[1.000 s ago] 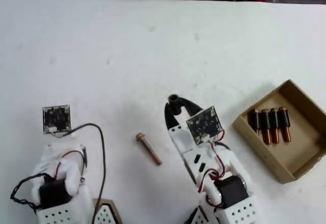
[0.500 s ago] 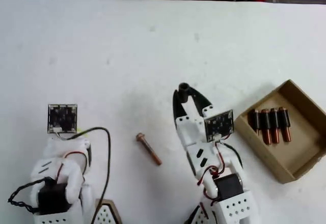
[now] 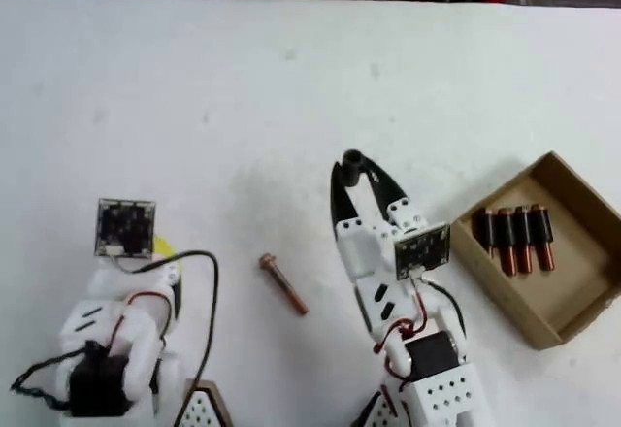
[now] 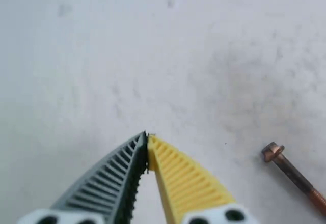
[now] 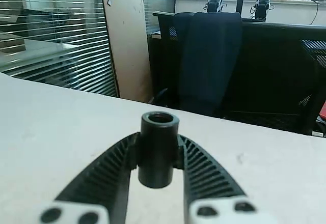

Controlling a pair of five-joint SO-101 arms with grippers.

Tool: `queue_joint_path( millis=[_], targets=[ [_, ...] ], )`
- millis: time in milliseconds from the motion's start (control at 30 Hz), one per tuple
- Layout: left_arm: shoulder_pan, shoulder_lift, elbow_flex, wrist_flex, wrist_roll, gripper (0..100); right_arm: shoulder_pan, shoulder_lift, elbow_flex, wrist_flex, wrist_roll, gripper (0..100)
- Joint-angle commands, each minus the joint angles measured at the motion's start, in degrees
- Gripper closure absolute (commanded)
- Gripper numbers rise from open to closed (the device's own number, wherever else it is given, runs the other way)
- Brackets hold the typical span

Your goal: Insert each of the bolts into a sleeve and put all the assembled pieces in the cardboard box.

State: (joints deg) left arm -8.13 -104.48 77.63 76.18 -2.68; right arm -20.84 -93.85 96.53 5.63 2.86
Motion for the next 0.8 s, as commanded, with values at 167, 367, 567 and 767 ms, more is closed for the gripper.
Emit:
queue_joint_path(
  millis=[167, 367, 567, 767],
  targets=[
    [0.84, 28.79, -18.81, 0.00, 0.79, 98, 0.31, -0.84, 0.62, -3.38, -0.44, 98.2],
    [3.30, 48.31, -28.04, 0.09, 9.32, 98, 0.92, -0.84, 0.62, -3.30, -0.18, 98.2],
    [14.02, 58.59, -28.92, -0.44, 19.52, 98, 4.26, -0.84, 0.62, -3.30, -0.53, 98.2],
    [18.68, 66.86, -28.84, -6.86, 25.85, 98, 4.26, -0.48, 0.62, -3.21, -0.53, 98.2]
  ],
)
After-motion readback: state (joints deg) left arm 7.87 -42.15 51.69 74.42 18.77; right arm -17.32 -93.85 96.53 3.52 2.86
